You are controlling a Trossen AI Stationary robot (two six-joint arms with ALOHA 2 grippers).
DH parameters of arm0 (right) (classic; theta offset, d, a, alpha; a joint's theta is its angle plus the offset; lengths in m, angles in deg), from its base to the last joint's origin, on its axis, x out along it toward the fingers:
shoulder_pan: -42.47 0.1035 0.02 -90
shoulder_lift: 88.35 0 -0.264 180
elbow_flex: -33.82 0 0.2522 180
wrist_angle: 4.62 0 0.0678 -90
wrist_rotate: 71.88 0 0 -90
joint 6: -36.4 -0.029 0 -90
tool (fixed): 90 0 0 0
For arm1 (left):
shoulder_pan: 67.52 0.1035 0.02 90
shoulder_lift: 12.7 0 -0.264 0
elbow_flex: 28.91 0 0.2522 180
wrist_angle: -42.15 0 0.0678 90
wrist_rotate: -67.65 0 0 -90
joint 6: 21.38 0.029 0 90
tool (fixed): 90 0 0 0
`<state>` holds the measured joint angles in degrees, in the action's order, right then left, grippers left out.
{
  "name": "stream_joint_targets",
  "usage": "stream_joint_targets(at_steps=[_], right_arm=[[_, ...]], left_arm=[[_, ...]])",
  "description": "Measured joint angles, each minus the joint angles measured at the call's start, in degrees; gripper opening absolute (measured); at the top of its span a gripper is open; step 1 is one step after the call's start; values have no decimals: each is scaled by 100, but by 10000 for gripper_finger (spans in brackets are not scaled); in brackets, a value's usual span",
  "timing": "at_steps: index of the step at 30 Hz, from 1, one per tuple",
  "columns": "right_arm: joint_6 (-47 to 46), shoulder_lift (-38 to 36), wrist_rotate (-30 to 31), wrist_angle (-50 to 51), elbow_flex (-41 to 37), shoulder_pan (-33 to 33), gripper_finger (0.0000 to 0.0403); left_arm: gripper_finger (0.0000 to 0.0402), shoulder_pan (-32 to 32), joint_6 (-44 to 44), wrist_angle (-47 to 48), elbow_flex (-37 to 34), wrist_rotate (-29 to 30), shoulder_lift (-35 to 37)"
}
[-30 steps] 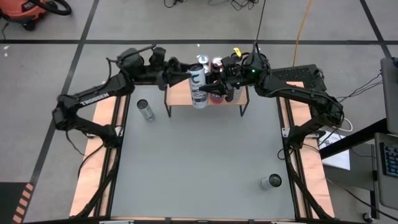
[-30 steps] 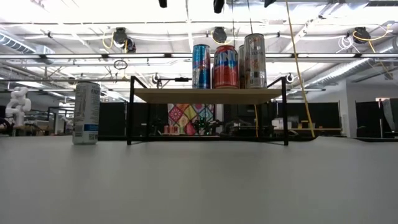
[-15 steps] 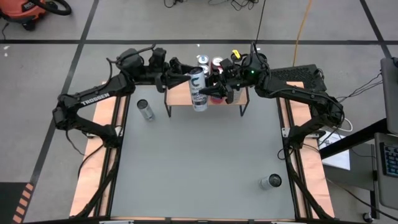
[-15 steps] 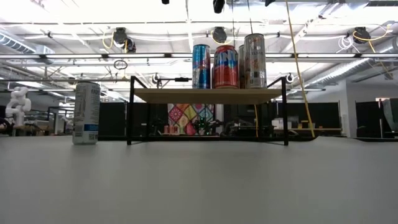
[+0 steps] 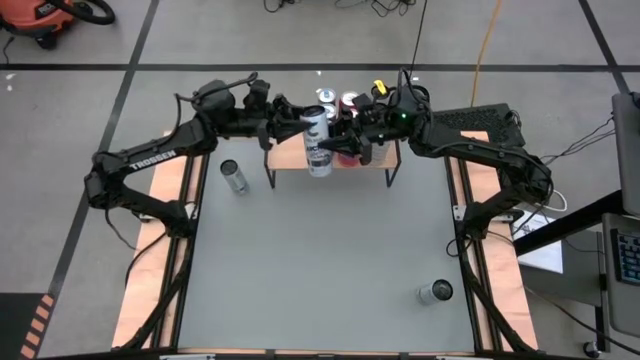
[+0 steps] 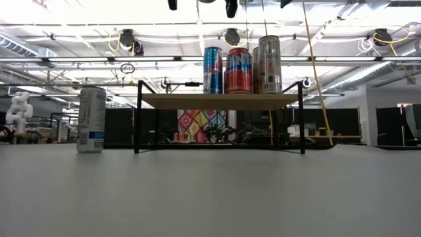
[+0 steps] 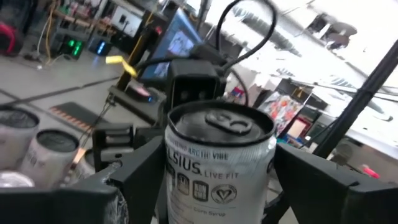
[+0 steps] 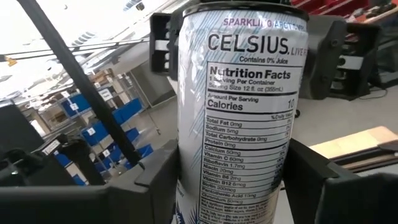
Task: Place canned beverage on shelf
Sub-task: Put the top right white soda can on the shelf
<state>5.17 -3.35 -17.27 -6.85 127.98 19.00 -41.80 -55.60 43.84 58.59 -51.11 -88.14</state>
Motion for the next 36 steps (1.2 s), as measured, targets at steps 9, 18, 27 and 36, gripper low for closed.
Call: stream_joint_targets(at_steps=[9, 18, 27, 36], right_arm=[[21, 4, 31, 5, -4, -8, 194], [59, 4, 87, 7, -2, -4, 194], [173, -12, 249, 3, -2, 63, 209], [5, -55, 419, -19, 2, 21, 271]], left_arm=[[319, -2, -1, -18, 0, -15, -9], [274, -2, -81, -14, 0, 36, -9], [240, 0, 51, -78, 0, 16, -9], [238, 50, 10, -22, -9, -20, 89]])
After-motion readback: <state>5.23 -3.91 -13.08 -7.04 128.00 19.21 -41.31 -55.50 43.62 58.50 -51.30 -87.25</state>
